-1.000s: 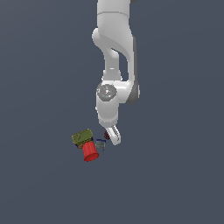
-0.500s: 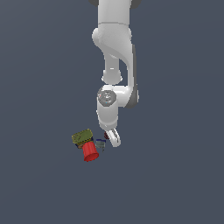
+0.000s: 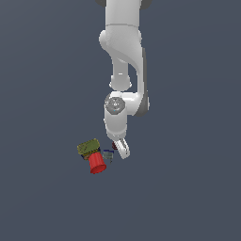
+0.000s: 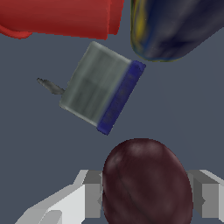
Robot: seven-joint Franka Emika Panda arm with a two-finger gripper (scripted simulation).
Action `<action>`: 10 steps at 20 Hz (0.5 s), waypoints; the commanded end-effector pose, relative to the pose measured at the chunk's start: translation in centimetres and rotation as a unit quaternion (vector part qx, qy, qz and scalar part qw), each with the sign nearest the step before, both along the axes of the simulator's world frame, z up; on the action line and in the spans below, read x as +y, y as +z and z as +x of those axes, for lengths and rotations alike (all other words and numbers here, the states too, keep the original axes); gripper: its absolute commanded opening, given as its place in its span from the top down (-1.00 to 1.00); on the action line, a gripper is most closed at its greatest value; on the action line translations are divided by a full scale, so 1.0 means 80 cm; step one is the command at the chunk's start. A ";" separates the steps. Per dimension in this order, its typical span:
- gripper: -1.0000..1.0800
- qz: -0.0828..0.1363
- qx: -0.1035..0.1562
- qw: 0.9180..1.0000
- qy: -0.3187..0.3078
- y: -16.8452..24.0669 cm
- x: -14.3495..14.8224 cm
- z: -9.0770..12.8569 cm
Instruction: Pick up a designated object from a clutter of objects.
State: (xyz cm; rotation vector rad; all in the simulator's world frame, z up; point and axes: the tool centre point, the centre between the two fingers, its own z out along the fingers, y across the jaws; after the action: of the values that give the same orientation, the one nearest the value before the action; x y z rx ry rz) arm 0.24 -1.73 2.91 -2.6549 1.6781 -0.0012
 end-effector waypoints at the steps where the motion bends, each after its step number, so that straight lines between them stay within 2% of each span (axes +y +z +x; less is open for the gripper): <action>1: 1.00 0.000 0.000 1.000 0.000 0.001 0.001 0.000; 10: 1.00 0.000 0.000 1.000 0.000 0.031 0.015 -0.011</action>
State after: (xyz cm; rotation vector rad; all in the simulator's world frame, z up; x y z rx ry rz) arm -0.49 -0.83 4.75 -2.6553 1.6790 0.0005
